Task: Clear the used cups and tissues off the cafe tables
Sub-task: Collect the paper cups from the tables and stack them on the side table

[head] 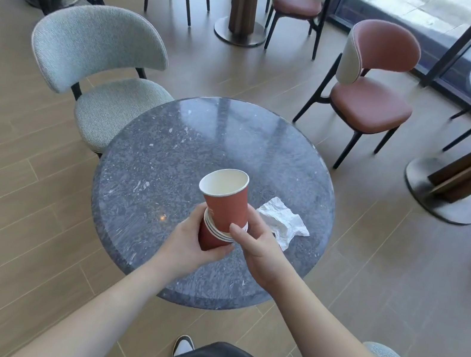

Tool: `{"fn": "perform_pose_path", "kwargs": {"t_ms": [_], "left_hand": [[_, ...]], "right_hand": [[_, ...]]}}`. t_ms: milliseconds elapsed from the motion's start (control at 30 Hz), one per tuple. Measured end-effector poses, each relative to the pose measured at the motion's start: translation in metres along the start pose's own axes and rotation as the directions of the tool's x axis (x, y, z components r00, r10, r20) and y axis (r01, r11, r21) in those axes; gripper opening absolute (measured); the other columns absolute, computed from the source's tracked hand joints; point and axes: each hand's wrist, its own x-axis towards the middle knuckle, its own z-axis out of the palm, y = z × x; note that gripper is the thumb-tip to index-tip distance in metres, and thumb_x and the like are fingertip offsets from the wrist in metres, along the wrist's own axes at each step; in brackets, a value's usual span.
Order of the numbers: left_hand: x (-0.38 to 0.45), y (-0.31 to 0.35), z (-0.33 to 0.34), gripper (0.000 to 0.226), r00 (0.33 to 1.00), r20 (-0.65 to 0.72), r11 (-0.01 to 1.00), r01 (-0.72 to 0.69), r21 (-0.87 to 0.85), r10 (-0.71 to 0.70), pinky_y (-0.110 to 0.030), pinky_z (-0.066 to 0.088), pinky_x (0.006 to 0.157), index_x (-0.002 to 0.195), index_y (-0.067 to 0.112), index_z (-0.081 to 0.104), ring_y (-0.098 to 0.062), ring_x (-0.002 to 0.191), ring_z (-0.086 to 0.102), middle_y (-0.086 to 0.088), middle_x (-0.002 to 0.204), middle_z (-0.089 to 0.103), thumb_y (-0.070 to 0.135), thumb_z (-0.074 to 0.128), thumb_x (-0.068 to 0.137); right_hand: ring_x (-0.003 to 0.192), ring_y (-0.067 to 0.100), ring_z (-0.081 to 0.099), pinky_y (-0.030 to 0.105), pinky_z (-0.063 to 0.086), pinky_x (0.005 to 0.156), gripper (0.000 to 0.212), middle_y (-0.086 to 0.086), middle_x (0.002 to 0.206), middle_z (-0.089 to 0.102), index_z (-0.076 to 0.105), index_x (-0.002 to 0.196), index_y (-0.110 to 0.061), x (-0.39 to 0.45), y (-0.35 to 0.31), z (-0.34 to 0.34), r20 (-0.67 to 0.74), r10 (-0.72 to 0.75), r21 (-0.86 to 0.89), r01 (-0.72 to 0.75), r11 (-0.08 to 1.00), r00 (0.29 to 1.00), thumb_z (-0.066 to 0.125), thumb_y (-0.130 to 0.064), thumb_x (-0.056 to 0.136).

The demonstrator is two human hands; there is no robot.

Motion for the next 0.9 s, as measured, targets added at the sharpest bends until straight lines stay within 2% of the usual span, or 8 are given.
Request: {"fn": "perform_pose_path", "kwargs": {"t_ms": [100, 200, 367, 533, 633, 767, 833, 900], "left_hand": [[0.0, -0.001, -0.001, 0.066, 1.0, 0.001, 1.0, -0.015, 0.005, 0.015, -0.004, 0.044, 0.073, 0.118, 0.046, 0.049, 0.014, 0.096, 0.062, 0.026, 0.099, 0.07, 0.057, 0.08, 0.061], [-0.001, -0.001, -0.001, 0.073, 1.0, 0.007, 0.999, -0.029, 0.019, 0.028, -0.003, 0.043, 0.074, 0.124, 0.041, 0.049, 0.014, 0.097, 0.061, 0.023, 0.106, 0.068, 0.059, 0.079, 0.061], [-0.002, -0.001, -0.001, 0.068, 0.999, 0.004, 0.998, -0.046, 0.044, 0.046, -0.001, 0.042, 0.075, 0.122, 0.054, 0.045, 0.016, 0.1, 0.059, 0.026, 0.108, 0.067, 0.058, 0.079, 0.063], [0.0, -0.003, 0.001, 0.073, 0.998, 0.03, 0.997, -0.055, 0.062, 0.053, 0.001, 0.04, 0.078, 0.122, 0.058, 0.043, 0.019, 0.104, 0.056, 0.026, 0.113, 0.065, 0.031, 0.091, 0.074], [0.001, -0.002, 0.003, 0.076, 0.997, 0.028, 0.995, -0.071, 0.071, 0.069, 0.003, 0.039, 0.079, 0.123, 0.057, 0.041, 0.024, 0.104, 0.053, 0.029, 0.114, 0.061, 0.03, 0.091, 0.074], [0.002, 0.0, 0.005, 0.08, 0.996, 0.037, 0.992, -0.079, 0.094, 0.076, 0.004, 0.036, 0.08, 0.13, 0.052, 0.038, 0.023, 0.101, 0.053, 0.031, 0.113, 0.058, 0.032, 0.091, 0.074], [0.002, 0.002, 0.006, 0.08, 0.996, 0.052, 0.992, -0.083, 0.093, 0.079, 0.003, 0.037, 0.081, 0.13, 0.052, 0.039, 0.021, 0.101, 0.054, 0.03, 0.115, 0.059, 0.032, 0.091, 0.074], [0.003, 0.003, 0.007, 0.078, 0.994, 0.062, 0.992, -0.096, 0.081, 0.092, 0.003, 0.038, 0.08, 0.129, 0.053, 0.04, 0.025, 0.103, 0.053, 0.029, 0.116, 0.06, 0.03, 0.091, 0.074]], "right_hand": [[0.132, 0.022, 0.055, 0.033, 0.047, 0.103, 0.06, 0.006, 0.14, 0.06, 0.055, 0.139, -0.02, -0.002, -0.001, -0.008, 0.003, 0.0, -0.074, 0.0, 0.997, 1.0, 0.077, -0.024, 0.084], [0.134, 0.018, 0.053, 0.036, 0.044, 0.107, 0.066, 0.001, 0.141, 0.06, 0.053, 0.14, -0.023, -0.004, -0.003, -0.014, 0.025, 0.003, -0.146, 0.0, 0.989, 1.0, 0.081, -0.021, 0.08], [0.14, 0.016, 0.047, 0.041, 0.037, 0.115, 0.076, -0.002, 0.145, 0.057, 0.046, 0.145, -0.022, -0.006, -0.014, -0.017, 0.037, -0.059, -0.243, 0.066, 0.968, 0.998, 0.082, -0.022, 0.077], [0.138, 0.016, 0.049, 0.039, 0.04, 0.113, 0.089, -0.004, 0.144, 0.056, 0.042, 0.146, -0.029, -0.007, -0.025, -0.015, -0.002, -0.11, -0.231, 0.107, 0.967, 0.994, 0.086, -0.032, 0.07], [0.138, 0.016, 0.049, 0.036, 0.045, 0.11, 0.103, -0.005, 0.148, 0.052, 0.034, 0.15, -0.038, -0.009, -0.034, -0.014, -0.031, -0.132, -0.203, 0.123, 0.972, 0.991, 0.09, -0.051, 0.064], [0.14, 0.014, 0.046, 0.025, 0.042, 0.108, 0.102, -0.004, 0.152, 0.047, 0.028, 0.153, -0.035, -0.013, -0.043, -0.011, -0.053, -0.168, -0.262, 0.148, 0.954, 0.984, 0.074, -0.072, 0.07], [0.14, 0.011, 0.045, 0.023, 0.041, 0.108, 0.101, -0.005, 0.152, 0.047, 0.029, 0.153, -0.029, -0.014, -0.044, -0.011, -0.049, -0.164, -0.305, 0.142, 0.942, 0.985, 0.071, -0.072, 0.073], [0.142, 0.008, 0.042, 0.027, 0.039, 0.111, 0.093, -0.006, 0.151, 0.047, 0.033, 0.151, -0.029, -0.016, -0.041, -0.012, -0.028, -0.15, -0.38, 0.128, 0.916, 0.988, 0.077, -0.06, 0.076]]}}
